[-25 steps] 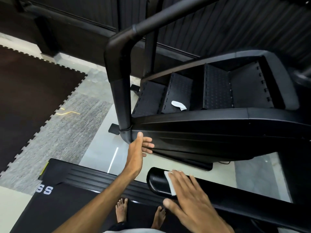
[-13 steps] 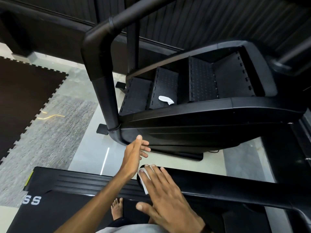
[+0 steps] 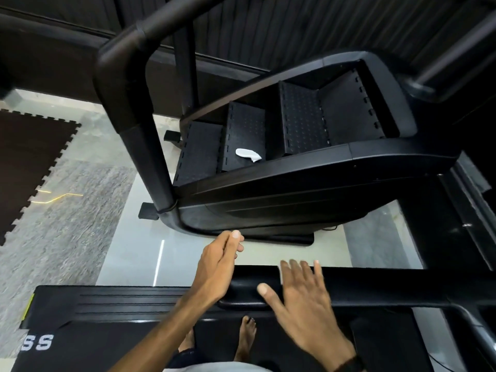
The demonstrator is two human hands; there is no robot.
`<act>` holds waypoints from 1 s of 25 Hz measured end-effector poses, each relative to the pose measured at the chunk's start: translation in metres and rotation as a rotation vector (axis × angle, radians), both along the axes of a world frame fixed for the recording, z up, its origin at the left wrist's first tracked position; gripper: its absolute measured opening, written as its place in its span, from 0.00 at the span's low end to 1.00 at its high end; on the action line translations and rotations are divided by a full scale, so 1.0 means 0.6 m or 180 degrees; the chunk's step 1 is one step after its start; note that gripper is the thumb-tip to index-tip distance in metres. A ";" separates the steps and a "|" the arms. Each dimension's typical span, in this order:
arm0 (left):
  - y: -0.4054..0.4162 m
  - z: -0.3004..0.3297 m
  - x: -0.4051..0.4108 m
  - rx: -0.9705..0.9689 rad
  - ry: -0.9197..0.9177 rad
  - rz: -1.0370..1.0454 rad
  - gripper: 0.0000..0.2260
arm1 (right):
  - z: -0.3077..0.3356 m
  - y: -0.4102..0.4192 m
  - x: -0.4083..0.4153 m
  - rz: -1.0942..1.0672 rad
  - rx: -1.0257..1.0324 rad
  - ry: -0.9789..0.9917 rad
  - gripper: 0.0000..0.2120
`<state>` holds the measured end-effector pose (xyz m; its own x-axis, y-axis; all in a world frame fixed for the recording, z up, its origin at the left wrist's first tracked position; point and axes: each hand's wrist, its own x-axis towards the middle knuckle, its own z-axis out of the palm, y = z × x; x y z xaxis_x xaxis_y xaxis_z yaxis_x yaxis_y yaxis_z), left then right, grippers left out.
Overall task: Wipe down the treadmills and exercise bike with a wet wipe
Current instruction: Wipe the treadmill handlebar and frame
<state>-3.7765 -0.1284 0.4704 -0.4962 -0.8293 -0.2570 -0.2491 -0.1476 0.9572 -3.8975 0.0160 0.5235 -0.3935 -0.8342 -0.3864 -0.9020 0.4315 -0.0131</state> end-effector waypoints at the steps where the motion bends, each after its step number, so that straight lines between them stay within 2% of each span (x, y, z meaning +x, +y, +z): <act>1: 0.002 0.006 -0.005 -0.0064 -0.0068 -0.0036 0.27 | 0.003 -0.010 0.021 -0.0002 -0.0085 -0.0137 0.51; 4: 0.008 0.018 -0.013 -0.0171 -0.0068 -0.0092 0.27 | -0.001 0.009 0.066 0.0419 -0.0218 -0.0156 0.43; 6: 0.018 0.027 -0.025 -0.0218 -0.0056 -0.0230 0.27 | -0.009 0.054 0.047 0.0458 -0.0427 -0.0031 0.41; 9: 0.042 0.038 -0.046 -0.0448 -0.0086 -0.0484 0.27 | -0.010 0.122 -0.034 -0.0221 -0.0578 0.0243 0.38; 11: 0.050 0.038 -0.056 -0.0560 -0.0124 -0.0580 0.26 | -0.004 0.132 -0.089 -0.0848 -0.0379 0.0370 0.42; 13: 0.048 0.033 -0.055 -0.0574 -0.0115 -0.0566 0.25 | -0.006 0.107 -0.111 -0.1000 -0.0177 0.0410 0.52; 15: 0.047 0.032 -0.052 -0.0627 -0.0119 -0.0548 0.24 | -0.004 0.066 -0.089 -0.0674 -0.0180 0.0327 0.56; 18: 0.056 0.045 -0.054 -0.0906 -0.0235 -0.0522 0.22 | -0.002 0.042 -0.022 -0.0069 -0.0301 -0.0084 0.49; 20: 0.069 0.051 -0.057 -0.1038 -0.0309 -0.0445 0.20 | -0.009 0.079 -0.008 0.0354 -0.0503 0.0010 0.43; 23: 0.089 0.054 -0.066 -0.1127 -0.0480 -0.0310 0.21 | -0.015 0.158 -0.066 0.0661 -0.0714 0.0151 0.41; 25: 0.096 0.055 -0.073 -0.1166 -0.0611 -0.0219 0.23 | -0.013 0.191 -0.130 0.0476 -0.0658 0.0273 0.39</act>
<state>-3.8205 -0.0708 0.5036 -0.5255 -0.8496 -0.0444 -0.4255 0.2173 0.8785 -3.9755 0.1305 0.5159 -0.2840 -0.9432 -0.1725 -0.9571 0.2896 -0.0076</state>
